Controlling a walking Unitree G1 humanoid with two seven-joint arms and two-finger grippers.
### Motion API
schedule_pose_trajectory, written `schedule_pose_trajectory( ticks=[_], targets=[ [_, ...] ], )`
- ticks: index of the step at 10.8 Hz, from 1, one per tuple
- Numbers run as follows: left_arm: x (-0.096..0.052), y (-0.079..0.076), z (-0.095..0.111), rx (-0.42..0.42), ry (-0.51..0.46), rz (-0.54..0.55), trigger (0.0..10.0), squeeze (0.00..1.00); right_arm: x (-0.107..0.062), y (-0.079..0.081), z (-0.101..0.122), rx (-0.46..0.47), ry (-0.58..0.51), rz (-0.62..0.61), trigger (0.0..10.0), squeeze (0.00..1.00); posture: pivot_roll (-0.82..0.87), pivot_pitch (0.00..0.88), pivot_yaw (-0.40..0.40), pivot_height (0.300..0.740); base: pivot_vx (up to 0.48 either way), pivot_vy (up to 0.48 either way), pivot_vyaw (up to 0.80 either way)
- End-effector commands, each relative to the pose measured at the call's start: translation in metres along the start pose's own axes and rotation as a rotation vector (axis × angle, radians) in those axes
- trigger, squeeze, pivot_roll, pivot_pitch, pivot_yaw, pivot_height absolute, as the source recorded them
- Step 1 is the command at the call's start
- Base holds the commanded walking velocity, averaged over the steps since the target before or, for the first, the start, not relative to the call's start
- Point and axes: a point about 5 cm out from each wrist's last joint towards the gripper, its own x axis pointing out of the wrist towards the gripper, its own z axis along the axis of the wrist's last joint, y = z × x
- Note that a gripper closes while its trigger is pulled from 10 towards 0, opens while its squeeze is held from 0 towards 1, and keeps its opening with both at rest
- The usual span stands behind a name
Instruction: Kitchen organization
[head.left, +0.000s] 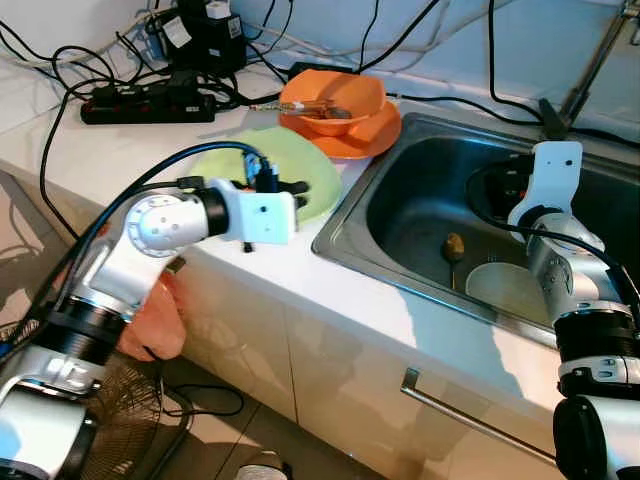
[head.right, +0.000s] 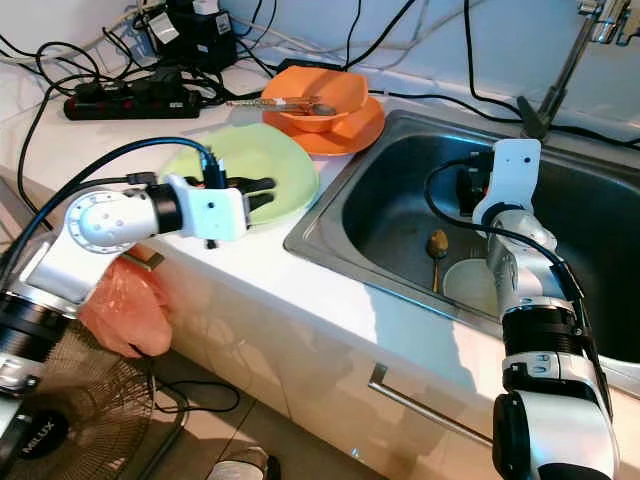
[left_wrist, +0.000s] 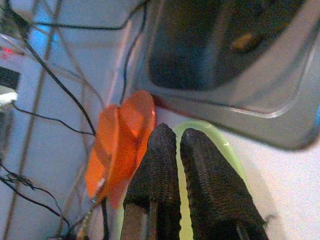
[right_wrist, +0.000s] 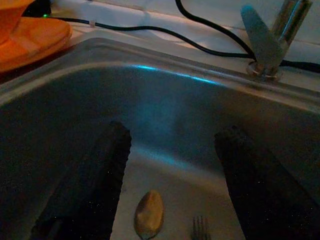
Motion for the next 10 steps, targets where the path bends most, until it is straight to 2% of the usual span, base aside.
schedule_pose_trajectory(
  ticks=[1,5,7,8,10],
  targets=[
    [-0.003,0.002,0.003,0.018,-0.013,0.040,0.0,0.00,0.000,0.000,0.001,0.023,-0.001,0.004,10.0,0.00,0.35,0.000,0.000,0.740,0.000,0.000,0.00],
    [-0.003,0.015,0.021,0.064,-0.103,0.161,0.0,0.00,0.004,0.001,0.006,0.030,-0.010,0.007,10.0,0.00,0.36,0.000,-0.008,0.740,0.000,0.000,0.00],
    [-0.002,0.017,0.034,0.081,-0.161,0.230,0.0,0.00,0.005,0.001,0.006,0.037,-0.013,0.004,10.0,0.00,0.36,0.000,-0.007,0.740,0.000,0.000,0.00],
    [0.001,0.017,0.048,0.086,-0.231,0.274,0.0,0.00,0.005,0.001,0.007,0.046,-0.015,0.006,10.0,0.00,0.36,0.000,-0.006,0.740,0.000,0.000,0.00],
    [0.007,0.015,0.058,0.087,-0.278,0.293,0.0,0.00,0.005,0.003,0.005,0.062,-0.011,0.012,10.0,0.00,0.36,0.000,-0.004,0.740,0.000,0.000,0.00]
  ],
)
